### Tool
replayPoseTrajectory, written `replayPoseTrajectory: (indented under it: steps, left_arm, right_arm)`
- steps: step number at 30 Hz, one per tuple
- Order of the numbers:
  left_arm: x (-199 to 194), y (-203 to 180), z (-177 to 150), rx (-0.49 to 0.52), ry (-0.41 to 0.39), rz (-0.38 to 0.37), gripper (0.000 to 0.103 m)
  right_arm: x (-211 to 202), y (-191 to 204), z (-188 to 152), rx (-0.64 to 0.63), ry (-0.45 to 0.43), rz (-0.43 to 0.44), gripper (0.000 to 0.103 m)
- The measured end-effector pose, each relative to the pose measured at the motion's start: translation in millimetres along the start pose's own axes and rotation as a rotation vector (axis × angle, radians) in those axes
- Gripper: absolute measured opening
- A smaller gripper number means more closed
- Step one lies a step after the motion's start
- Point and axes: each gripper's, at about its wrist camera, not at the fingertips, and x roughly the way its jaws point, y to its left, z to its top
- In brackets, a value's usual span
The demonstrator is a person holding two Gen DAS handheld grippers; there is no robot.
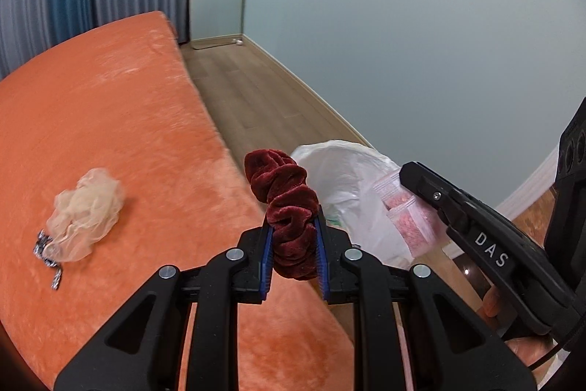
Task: Collect trash
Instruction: 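Carry the red scrunchie and pink packet over the white bin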
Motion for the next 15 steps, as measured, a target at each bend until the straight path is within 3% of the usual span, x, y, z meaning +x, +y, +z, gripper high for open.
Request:
replayPoseTrajectory:
  steps: [15]
  left_arm:
    - [48.1, -61.5, 14.7, 0.093, 0.052, -0.080, 0.022]
  right_arm:
    - [0.4, -60.4, 4.7, 0.094, -0.004, -0.064, 0.005]
